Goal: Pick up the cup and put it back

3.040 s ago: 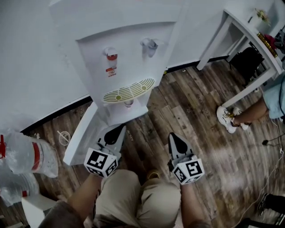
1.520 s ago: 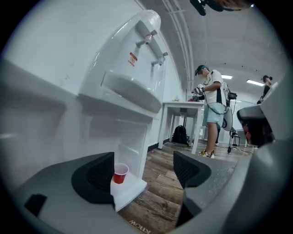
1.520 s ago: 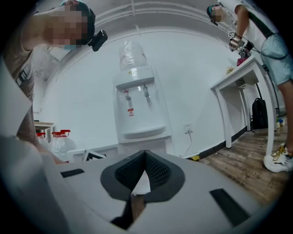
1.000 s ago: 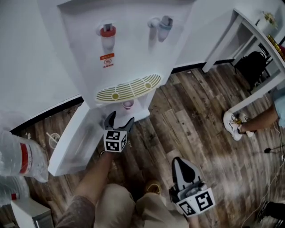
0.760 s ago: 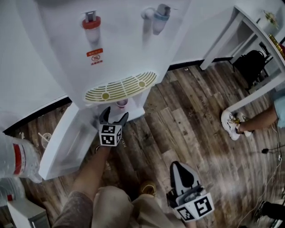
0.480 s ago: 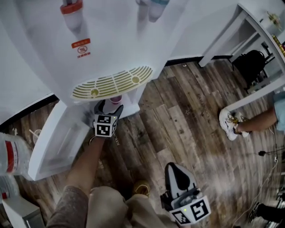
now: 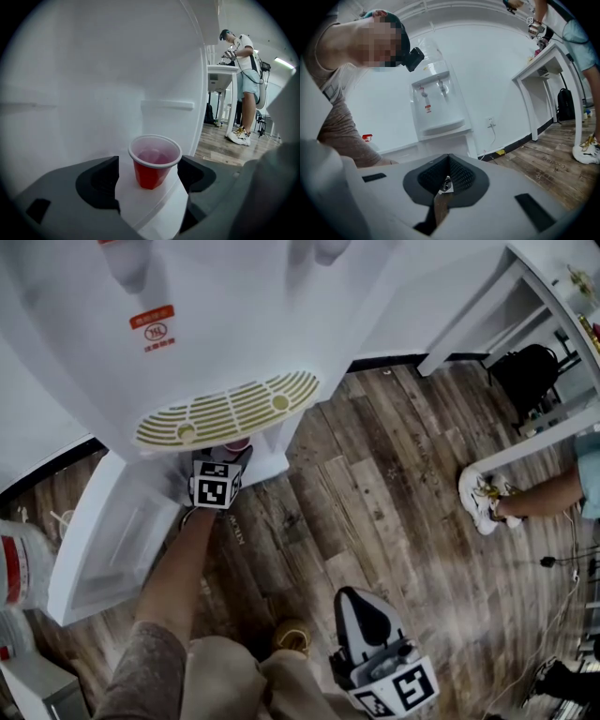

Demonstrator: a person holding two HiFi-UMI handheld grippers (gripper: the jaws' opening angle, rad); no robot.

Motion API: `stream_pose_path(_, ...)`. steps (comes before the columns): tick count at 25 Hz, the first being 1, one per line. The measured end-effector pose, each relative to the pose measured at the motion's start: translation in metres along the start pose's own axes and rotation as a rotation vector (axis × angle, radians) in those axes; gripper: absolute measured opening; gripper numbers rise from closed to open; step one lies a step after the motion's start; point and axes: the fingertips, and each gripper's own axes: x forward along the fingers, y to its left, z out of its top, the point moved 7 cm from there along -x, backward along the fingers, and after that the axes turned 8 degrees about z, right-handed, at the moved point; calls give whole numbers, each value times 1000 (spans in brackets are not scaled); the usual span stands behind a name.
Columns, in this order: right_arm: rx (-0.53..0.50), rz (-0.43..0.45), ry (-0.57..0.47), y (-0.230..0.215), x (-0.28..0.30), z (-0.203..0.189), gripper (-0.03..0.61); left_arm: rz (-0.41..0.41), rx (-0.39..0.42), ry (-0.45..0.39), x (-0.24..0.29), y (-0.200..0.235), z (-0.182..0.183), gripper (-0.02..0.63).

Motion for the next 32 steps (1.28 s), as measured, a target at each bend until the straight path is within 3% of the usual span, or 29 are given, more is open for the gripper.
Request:
stream_pose_path(5, 11, 2, 3, -2, -1, -2, 0, -35, 23, -3, 3, -9, 6, 370)
stream_pose_path(16, 18, -24, -6, -6, -3, 0, 0, -33, 30, -10, -9, -12, 13, 333)
stream_pose_path(32, -5, -86, 22, 3, -3, -7, 0, -169, 69, -104, -117, -21, 61, 330)
